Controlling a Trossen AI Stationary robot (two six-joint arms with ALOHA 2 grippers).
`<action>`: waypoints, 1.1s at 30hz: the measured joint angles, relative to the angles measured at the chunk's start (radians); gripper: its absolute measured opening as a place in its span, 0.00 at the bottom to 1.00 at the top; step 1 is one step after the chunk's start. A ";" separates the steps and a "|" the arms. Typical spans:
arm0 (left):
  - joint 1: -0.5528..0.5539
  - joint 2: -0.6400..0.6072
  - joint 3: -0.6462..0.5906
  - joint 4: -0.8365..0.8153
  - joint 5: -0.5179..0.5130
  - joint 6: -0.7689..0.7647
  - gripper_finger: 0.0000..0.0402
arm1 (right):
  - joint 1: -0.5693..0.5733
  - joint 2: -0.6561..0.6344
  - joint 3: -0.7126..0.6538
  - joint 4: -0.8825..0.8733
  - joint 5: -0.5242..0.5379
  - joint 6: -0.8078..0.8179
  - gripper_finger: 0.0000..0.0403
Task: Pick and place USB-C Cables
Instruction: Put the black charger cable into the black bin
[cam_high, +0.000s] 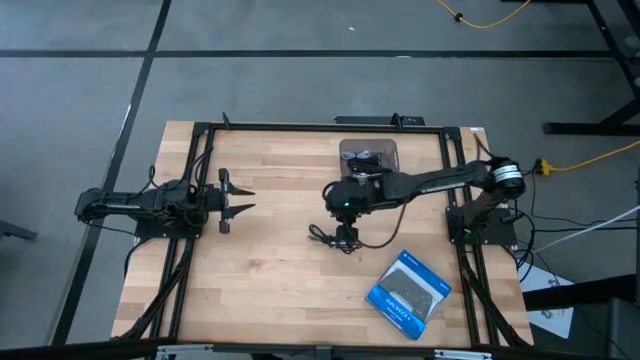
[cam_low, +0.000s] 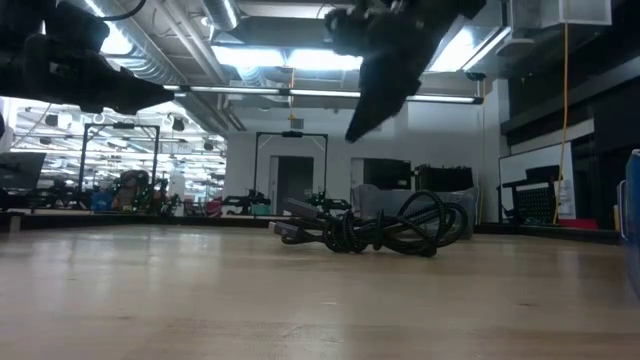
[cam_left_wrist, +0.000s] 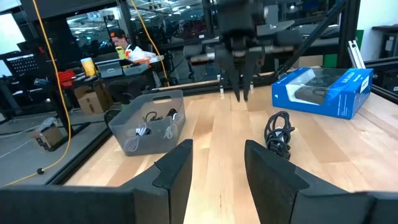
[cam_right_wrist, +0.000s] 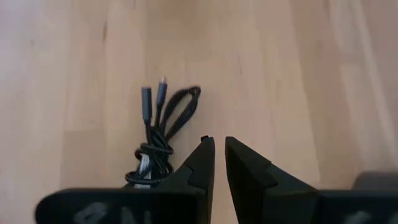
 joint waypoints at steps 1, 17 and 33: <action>0.000 0.000 0.000 0.000 0.000 0.000 0.34 | 0.000 0.014 0.000 0.000 0.000 0.000 0.11; 0.000 0.000 0.000 0.002 -0.001 0.000 0.34 | 0.003 0.063 0.000 0.002 -0.024 0.129 0.11; 0.000 0.000 0.000 0.003 -0.001 0.000 0.34 | 0.084 0.064 -0.003 0.009 -0.087 0.051 0.11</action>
